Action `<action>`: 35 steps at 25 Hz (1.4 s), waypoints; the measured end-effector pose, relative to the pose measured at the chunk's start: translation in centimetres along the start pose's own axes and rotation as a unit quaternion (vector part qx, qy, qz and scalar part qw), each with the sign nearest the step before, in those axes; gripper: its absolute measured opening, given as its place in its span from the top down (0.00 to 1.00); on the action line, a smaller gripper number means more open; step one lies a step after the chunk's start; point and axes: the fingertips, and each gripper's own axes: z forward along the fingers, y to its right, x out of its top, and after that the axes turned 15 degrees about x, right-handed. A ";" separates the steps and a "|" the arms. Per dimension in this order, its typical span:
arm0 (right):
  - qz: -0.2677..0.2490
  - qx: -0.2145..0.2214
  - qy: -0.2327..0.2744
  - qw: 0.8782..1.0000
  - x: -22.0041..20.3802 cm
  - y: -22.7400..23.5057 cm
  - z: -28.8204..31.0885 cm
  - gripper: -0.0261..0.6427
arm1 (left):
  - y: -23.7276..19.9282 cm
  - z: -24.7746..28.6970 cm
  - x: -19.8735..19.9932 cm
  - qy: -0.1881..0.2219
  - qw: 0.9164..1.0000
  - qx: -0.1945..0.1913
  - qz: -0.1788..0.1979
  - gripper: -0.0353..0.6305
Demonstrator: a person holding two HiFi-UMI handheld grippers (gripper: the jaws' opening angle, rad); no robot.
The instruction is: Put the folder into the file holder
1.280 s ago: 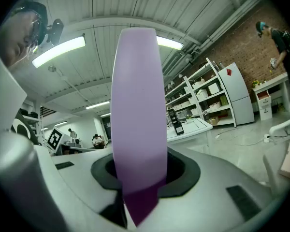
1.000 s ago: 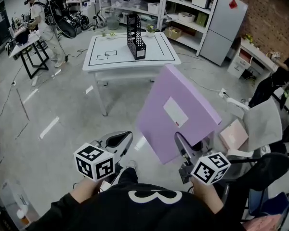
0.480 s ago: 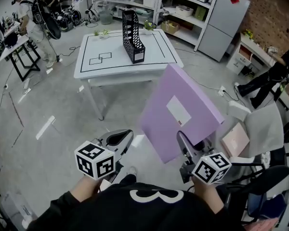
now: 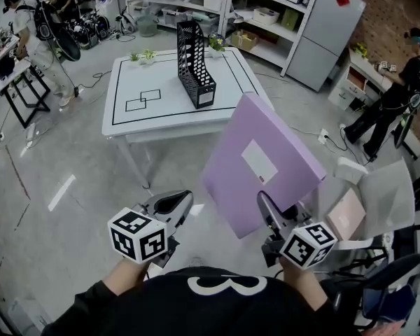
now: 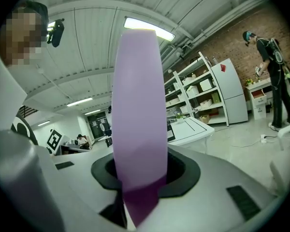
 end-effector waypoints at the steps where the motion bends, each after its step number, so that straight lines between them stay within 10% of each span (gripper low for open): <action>1: -0.002 -0.001 0.002 1.000 0.3 0.3 0.8 0.75 | -0.6 0.4 0.4 0.001 1.000 -0.001 0.002 0.94; 35: -0.048 0.026 0.041 0.998 14.9 14.8 22.5 0.75 | -16.9 18.7 14.4 0.003 0.999 0.046 0.006 0.94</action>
